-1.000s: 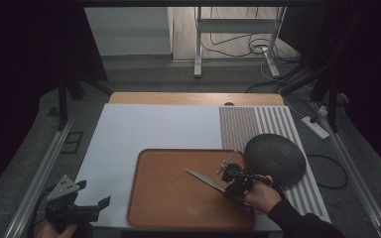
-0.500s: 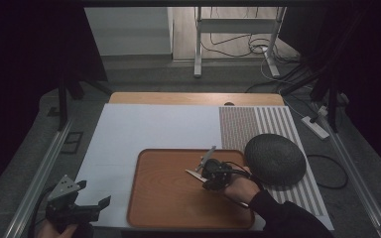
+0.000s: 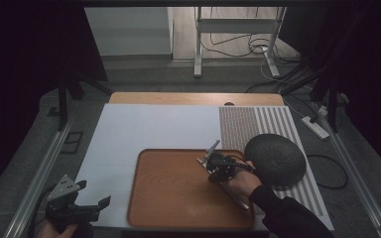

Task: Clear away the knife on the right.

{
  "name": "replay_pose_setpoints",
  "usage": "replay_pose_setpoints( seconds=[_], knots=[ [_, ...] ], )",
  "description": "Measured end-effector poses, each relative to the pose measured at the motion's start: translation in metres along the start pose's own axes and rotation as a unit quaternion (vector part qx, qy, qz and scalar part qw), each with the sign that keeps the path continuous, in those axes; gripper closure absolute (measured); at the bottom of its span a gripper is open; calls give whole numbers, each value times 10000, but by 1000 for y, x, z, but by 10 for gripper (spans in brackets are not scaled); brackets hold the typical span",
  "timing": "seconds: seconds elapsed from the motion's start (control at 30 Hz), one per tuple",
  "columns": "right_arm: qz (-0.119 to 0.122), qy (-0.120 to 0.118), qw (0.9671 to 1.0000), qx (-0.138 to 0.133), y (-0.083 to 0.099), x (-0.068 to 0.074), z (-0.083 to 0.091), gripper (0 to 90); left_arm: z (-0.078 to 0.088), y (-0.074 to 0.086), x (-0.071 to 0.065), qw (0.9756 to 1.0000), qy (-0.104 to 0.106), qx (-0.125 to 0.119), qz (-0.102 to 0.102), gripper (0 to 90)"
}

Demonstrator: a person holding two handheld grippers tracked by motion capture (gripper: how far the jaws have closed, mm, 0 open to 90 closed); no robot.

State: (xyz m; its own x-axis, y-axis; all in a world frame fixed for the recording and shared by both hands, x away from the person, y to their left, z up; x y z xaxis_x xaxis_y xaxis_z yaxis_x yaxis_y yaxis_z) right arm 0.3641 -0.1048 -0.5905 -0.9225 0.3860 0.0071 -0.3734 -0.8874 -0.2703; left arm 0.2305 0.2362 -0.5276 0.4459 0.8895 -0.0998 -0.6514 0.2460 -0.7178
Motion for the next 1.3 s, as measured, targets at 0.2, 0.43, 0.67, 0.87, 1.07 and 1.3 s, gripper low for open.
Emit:
replay_pose_setpoints(
  seconds=[0.2,0.43,0.67,0.87,1.07,1.3],
  knots=[
    [-239,155,9996,82,16,-17,6,900,0,0,0,10000,-10,3,-9,35],
    [-448,57,9990,65,30,-23,11,900,0,0,0,10000,-15,11,-10,35],
    [-620,-2,9980,109,43,-27,15,900,0,0,0,10000,-16,11,-12,35],
    [-795,75,9966,210,56,-33,20,900,0,0,0,10000,-17,14,-13,35],
    [-876,142,9956,312,63,-36,22,900,0,0,0,10000,-16,16,-8,35],
    [-898,-14,9959,120,57,-33,24,838,0,0,0,10000,-16,18,-5,35]
  ],
)
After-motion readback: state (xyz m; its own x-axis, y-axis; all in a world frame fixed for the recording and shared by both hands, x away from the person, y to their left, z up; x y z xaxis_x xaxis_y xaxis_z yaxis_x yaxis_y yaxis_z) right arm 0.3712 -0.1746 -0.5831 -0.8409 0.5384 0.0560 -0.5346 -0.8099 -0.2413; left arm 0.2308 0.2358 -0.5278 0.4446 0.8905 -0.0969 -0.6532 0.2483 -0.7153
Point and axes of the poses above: each handheld gripper's, and its own axes: z roughly backward along the jaws, y roughly out of its underside, x roughly to its left, the point moved 10 cm from there along -z, roughly forward along the jaws, and after that the axes turned 2 degrees about x, right-handed, at the moved point
